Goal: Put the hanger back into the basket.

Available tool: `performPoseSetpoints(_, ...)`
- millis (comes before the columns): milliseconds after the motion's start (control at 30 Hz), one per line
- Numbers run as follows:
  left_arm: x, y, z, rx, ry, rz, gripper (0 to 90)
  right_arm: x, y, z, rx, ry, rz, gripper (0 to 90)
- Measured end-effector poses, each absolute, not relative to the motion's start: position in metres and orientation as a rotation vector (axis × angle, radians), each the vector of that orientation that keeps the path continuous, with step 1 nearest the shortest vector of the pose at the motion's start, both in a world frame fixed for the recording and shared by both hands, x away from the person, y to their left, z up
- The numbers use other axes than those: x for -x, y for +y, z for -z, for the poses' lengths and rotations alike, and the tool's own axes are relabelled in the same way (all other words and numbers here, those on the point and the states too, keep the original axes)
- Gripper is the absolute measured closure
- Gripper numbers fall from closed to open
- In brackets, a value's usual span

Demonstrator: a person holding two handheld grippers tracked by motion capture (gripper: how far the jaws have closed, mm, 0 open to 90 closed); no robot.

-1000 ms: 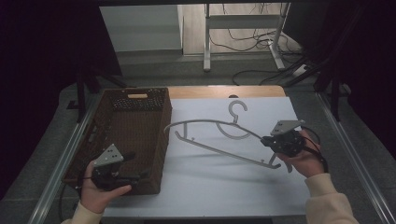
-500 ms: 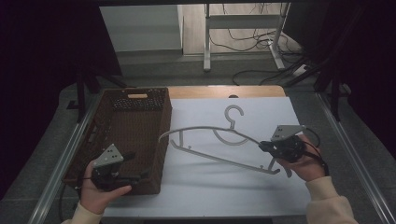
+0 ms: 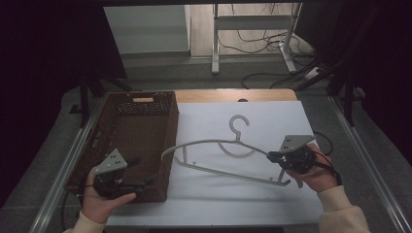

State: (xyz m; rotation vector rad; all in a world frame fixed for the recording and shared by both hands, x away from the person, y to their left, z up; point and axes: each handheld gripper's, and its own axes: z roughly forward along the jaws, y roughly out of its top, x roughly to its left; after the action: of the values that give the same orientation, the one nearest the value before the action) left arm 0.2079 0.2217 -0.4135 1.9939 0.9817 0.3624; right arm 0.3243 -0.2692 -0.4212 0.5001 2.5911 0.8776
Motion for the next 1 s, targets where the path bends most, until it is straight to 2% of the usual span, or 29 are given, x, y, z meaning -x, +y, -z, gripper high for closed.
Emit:
performPoseSetpoints(400, -0.215, 0.213, 0.398, -2.01, 0.963, -0.353, 19.1, -0.319, -0.265, 0.422, -0.471, 2.606, -0.873, 82.7)
performPoseSetpoints(1000, -0.255, 0.184, 0.379, -2.12, 0.87, -0.26, 19.2, -0.316, -0.26, 0.42, -0.414, 2.624, -0.877, 82.7)
